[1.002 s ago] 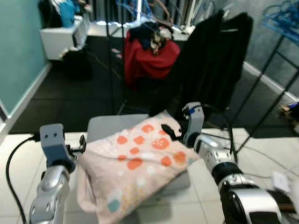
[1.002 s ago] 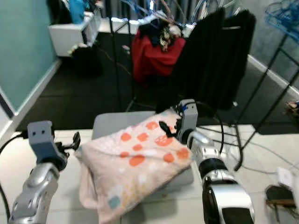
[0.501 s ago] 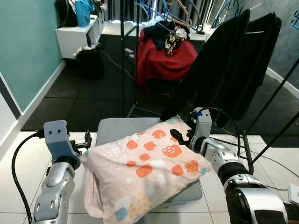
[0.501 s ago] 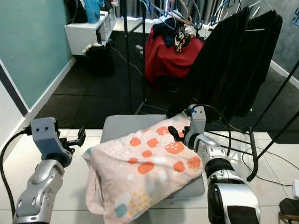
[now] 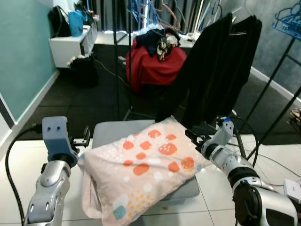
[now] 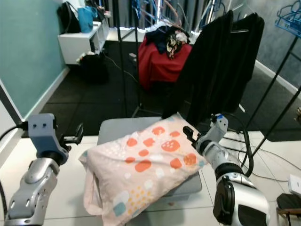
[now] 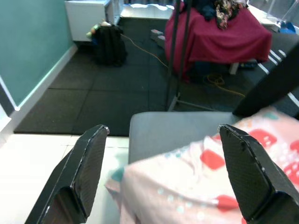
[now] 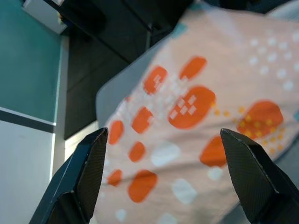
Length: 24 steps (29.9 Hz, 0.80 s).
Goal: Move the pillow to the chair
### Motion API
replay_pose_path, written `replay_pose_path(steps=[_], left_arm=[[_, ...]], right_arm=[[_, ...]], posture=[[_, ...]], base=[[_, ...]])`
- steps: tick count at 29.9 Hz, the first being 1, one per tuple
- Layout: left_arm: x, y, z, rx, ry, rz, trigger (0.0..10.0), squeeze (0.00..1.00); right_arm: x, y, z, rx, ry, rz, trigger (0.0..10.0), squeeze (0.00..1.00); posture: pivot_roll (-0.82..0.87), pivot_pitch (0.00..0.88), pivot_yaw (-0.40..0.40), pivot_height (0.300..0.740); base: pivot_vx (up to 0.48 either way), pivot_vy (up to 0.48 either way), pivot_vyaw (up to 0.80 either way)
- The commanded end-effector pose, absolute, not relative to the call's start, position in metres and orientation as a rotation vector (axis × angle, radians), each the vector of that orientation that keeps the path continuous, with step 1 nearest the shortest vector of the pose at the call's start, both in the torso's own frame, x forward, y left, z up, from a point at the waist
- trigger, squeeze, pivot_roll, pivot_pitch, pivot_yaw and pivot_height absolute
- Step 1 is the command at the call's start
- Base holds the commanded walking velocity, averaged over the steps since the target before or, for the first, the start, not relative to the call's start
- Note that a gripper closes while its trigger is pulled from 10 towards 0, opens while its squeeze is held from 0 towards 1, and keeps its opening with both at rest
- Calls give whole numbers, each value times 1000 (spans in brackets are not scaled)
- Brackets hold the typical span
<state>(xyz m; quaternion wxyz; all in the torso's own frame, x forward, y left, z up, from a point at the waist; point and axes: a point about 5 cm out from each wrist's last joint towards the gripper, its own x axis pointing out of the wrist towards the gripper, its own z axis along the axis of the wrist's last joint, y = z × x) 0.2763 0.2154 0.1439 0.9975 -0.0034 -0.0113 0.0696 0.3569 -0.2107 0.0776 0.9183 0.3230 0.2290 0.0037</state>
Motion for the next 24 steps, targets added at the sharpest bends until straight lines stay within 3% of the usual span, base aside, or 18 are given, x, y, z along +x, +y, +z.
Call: replay_pose_path(steps=[1, 10, 24], left_arm=[[275, 217, 142, 12, -2, 132, 10000, 0], [271, 217, 144, 40, 2, 121, 10000, 0], [250, 215, 156, 130, 16, 66, 10000, 0]], right_arm=[[353, -208, 71, 685, 489, -10, 10000, 0], [351, -202, 66, 773, 490, -11, 10000, 0], [335, -206, 44, 869, 551, -99, 10000, 0]], posture=[[-128, 14, -65, 620], [-121, 38, -51, 590], [-97, 183, -16, 540]], base=[[0, 0, 0], [0, 0, 0], [0, 0, 0]])
